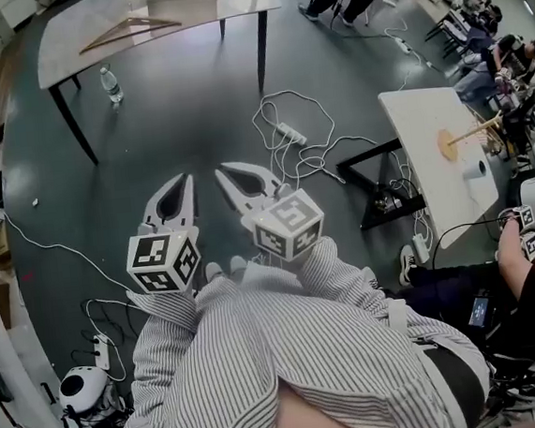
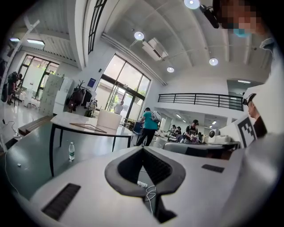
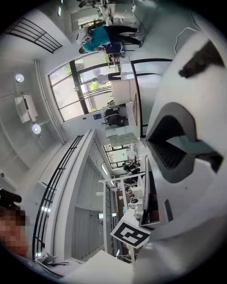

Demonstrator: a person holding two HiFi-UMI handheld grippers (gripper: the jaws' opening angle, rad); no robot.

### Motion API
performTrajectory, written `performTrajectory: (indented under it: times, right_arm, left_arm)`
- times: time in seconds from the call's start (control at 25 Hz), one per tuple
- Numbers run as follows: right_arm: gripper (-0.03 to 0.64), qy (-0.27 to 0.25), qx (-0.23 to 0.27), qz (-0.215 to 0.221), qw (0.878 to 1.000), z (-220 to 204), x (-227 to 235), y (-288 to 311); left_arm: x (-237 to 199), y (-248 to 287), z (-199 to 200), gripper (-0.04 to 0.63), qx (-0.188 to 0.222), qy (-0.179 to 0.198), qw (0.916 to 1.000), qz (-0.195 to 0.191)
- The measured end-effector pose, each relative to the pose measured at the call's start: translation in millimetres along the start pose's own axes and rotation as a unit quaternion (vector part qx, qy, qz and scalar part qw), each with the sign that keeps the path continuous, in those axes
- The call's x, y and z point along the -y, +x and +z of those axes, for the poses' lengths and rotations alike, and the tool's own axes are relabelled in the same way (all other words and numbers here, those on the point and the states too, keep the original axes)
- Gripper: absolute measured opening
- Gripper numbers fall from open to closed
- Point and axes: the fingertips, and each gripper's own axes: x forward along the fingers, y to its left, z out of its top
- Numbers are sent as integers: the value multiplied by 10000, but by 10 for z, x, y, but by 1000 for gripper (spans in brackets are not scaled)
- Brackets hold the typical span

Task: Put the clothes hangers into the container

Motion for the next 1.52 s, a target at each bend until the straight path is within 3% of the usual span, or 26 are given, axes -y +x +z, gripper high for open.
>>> performTrajectory:
  times: [0.2, 0.8, 1.16, 1.52]
  right_arm:
    - [12, 220, 89, 285, 9993, -61, -93, -21]
    - [12, 485, -110, 456, 9977, -315, 246, -113]
    - [12, 580, -106, 485, 9971, -149, 667, 740]
    - [12, 417, 86, 279, 9987, 545, 1282, 2138]
  left_arm:
    - [46, -4, -63, 9, 5, -56, 9999, -151]
    - [272, 204, -426, 9, -168, -369, 9991, -110]
    - [-435, 843, -177, 9, -239, -390, 9988, -158]
    - [-1481, 1824, 745, 9, -219, -30, 9988, -438]
